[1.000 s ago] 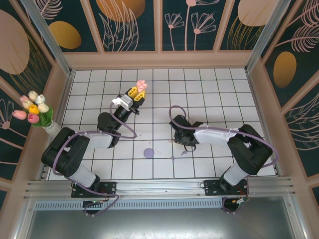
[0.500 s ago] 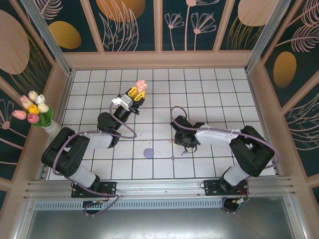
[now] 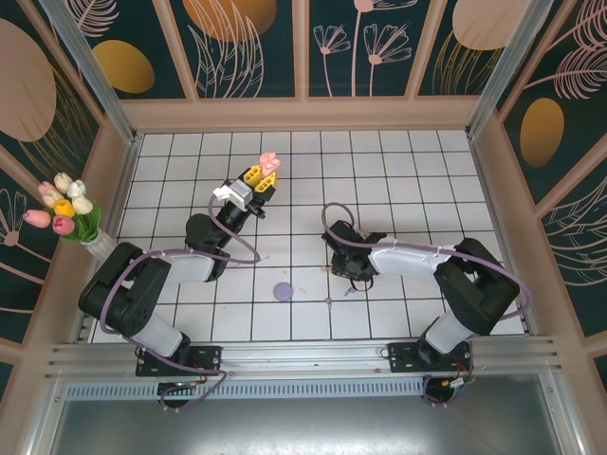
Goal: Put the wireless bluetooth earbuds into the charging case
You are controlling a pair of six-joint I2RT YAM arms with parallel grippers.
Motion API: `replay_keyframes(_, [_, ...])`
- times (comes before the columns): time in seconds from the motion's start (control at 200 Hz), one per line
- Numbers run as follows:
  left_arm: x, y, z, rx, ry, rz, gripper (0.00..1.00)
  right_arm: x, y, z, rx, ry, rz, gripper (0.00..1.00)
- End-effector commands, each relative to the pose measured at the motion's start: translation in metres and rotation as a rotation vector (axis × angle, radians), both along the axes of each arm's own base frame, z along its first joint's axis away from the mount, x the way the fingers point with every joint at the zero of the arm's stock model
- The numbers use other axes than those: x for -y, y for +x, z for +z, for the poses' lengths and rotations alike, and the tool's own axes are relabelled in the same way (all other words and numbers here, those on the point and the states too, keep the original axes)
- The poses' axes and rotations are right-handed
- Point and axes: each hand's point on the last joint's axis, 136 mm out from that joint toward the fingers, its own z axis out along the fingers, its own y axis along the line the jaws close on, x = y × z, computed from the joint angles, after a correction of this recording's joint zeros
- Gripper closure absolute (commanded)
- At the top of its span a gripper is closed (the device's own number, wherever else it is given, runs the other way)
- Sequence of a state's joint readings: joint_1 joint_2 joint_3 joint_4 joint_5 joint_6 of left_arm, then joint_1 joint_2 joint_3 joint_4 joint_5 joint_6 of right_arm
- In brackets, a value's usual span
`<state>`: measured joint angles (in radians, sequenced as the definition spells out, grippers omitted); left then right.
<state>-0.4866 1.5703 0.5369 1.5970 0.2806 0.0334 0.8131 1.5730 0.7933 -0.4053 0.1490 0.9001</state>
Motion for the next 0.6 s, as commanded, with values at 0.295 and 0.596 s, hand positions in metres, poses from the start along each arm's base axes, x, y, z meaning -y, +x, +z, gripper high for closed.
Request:
replay_keyframes(0.295, [0.000, -0.012, 0.025, 0.085, -0.048, -0.029, 1.00, 0.004, -0.015, -0.015, -0.068, -0.099, 0.027, 0.72])
replay_keyframes(0.596, [0.001, -0.012, 0.024, 0.080, -0.045, -0.039, 1.00, -0.002, -0.008, -0.006, -0.024, -0.043, 0.022, 0.79])
